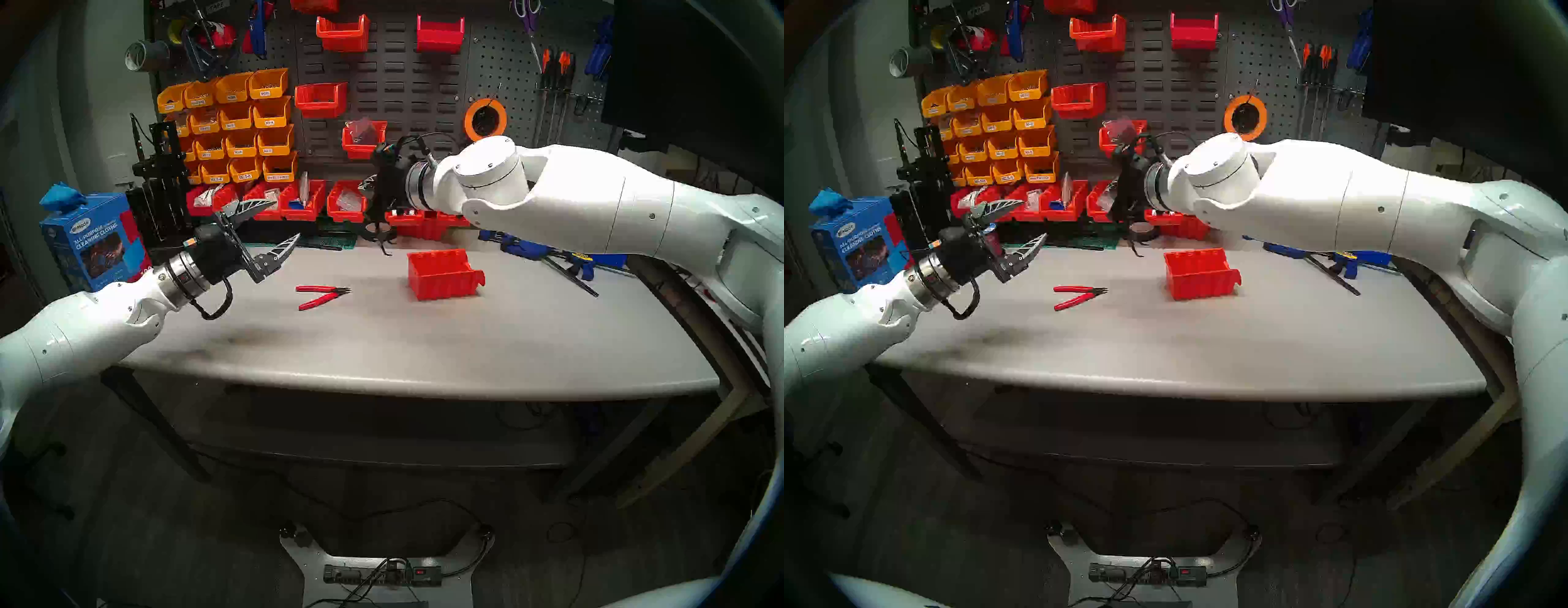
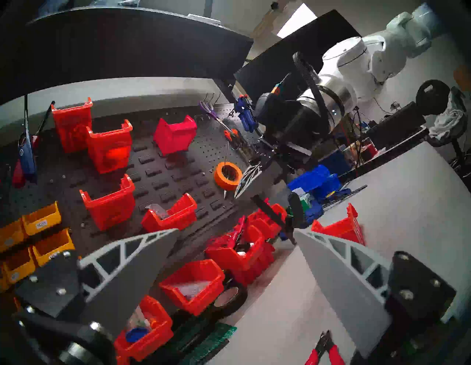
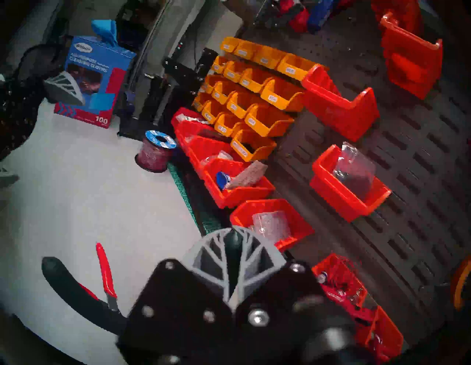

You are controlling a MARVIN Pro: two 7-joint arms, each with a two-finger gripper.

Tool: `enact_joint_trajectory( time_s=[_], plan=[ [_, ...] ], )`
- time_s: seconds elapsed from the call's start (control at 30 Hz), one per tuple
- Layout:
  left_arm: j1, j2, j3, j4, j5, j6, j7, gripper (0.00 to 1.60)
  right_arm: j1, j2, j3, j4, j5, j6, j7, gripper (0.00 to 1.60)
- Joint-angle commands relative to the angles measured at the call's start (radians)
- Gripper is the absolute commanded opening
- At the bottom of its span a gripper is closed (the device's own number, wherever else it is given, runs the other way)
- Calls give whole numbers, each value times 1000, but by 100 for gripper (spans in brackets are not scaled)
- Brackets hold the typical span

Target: Take out tools from the storage box

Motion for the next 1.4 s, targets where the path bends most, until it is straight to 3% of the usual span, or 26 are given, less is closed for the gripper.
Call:
enact_joint_trajectory(
  time_s=[0.0, 0.4, 0.63, 1.17, 1.2, 1.27, 1.37],
  plan=[
    [-6, 64, -18, -41, 21, -10, 64, 160, -3, -57, -1, -18, -18, -19, 17, 0],
    [10, 106, -10, -87, 71, -9, 151, 160, -19, -105, -54, -63, -65, 3, -11, 0],
    [18, 115, -3, -104, 67, -13, 145, 160, -7, -151, -123, -49, -148, 35, -56, 0],
    [24, 100, 2, -86, 19, -13, 81, 160, -47, -239, -162, 67, -153, 49, -72, 0],
    [24, 98, 2, -82, 15, -13, 75, 160, -48, -242, -161, 72, -153, 48, -69, 25],
    [24, 93, 1, -74, 9, -13, 67, 160, -49, -247, -160, 79, -153, 47, -67, 59],
    [24, 85, 0, -61, -3, -13, 52, 160, -50, -252, -160, 88, -155, 40, -59, 73]
  ],
)
